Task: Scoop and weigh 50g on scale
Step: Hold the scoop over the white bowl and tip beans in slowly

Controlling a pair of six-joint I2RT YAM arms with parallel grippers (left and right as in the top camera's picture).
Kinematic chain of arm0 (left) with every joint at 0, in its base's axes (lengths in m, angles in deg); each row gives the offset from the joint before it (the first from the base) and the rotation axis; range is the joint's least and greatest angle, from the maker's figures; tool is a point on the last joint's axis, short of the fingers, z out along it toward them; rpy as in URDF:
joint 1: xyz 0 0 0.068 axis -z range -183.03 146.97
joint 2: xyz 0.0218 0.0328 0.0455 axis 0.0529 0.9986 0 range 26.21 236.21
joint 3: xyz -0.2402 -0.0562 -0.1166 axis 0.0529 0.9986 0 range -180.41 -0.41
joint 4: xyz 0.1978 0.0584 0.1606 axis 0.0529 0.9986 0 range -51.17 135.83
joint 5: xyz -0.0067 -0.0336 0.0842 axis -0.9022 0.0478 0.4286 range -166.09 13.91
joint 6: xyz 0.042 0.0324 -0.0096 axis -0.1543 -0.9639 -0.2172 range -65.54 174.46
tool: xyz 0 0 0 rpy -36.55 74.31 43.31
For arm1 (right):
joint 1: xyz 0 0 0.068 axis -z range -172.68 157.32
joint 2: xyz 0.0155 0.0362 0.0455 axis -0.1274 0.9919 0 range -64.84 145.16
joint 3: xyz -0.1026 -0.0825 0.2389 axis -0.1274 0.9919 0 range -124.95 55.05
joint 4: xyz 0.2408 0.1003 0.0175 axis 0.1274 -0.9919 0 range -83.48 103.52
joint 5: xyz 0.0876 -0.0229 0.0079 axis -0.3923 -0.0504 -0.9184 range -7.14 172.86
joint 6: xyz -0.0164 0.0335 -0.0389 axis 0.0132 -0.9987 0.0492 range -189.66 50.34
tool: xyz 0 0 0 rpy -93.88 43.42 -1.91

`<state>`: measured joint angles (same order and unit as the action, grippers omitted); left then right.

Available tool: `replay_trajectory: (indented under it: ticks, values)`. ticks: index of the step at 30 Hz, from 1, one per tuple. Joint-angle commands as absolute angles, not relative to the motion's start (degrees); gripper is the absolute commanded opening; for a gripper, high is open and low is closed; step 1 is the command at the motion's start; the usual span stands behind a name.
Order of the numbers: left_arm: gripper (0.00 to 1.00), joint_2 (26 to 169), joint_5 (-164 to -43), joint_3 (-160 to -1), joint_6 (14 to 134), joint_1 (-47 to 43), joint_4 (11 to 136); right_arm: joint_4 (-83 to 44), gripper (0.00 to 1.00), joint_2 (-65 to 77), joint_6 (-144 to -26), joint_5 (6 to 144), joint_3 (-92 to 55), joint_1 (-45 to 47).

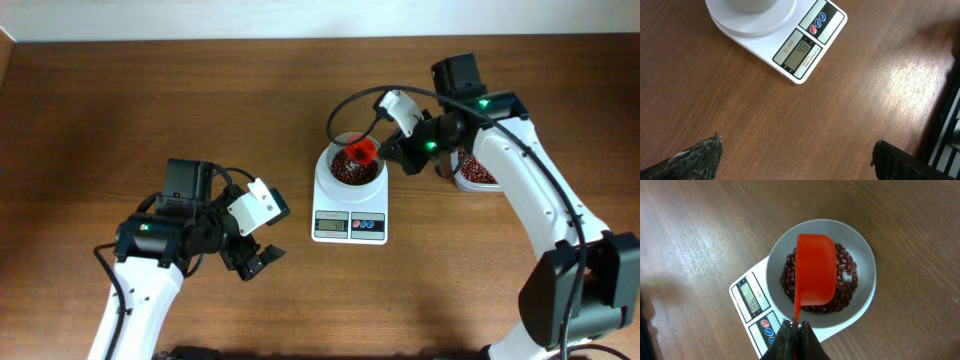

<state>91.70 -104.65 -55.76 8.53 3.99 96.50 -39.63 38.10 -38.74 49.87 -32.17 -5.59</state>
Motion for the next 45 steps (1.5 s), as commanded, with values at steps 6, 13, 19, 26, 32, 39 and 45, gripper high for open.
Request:
replay_trajectory:
  ticks: [6,13,19,26,32,39,45]
  values:
    - [0.99,91.72,-105.63,-55.52,7.66,3.71,96.54,-38.12,0.04,36.02,-38.15,57.14,-33.79,-6.92]
    - [0.99,91.72,-105.63,-55.52,7.66,3.71,96.54,-36.66,0.04,35.81,-38.96,58.04,-33.79,-6.94]
    - [0.99,91.72,-105.63,-55.52,7.66,3.71,96.54,-36.87,0.04,35.91,-38.76,55.37,-33.79,-6.92]
    - [0.99,91.72,-105.63,-55.52,7.66,3.71,96.54,-37.46,0.04,35.91,-38.76,54.41,-33.79,-6.92]
    - [0.99,91.72,-105.65,-55.52,7.63,3.71,96.54,-40.35,0.04,35.91,-37.06,54.37,-33.79,-6.92]
    - [0.99,91.72,-105.63,-55.52,7.63,3.71,96.54,-40.57,0.04,35.91,-37.74,50.19,-33.79,-6.9]
    - [0.99,91.72,-105.63,-55.52,7.66,3.71,96.54,-41.07,0.04,35.91,-41.45,38.24,-33.79,-2.88]
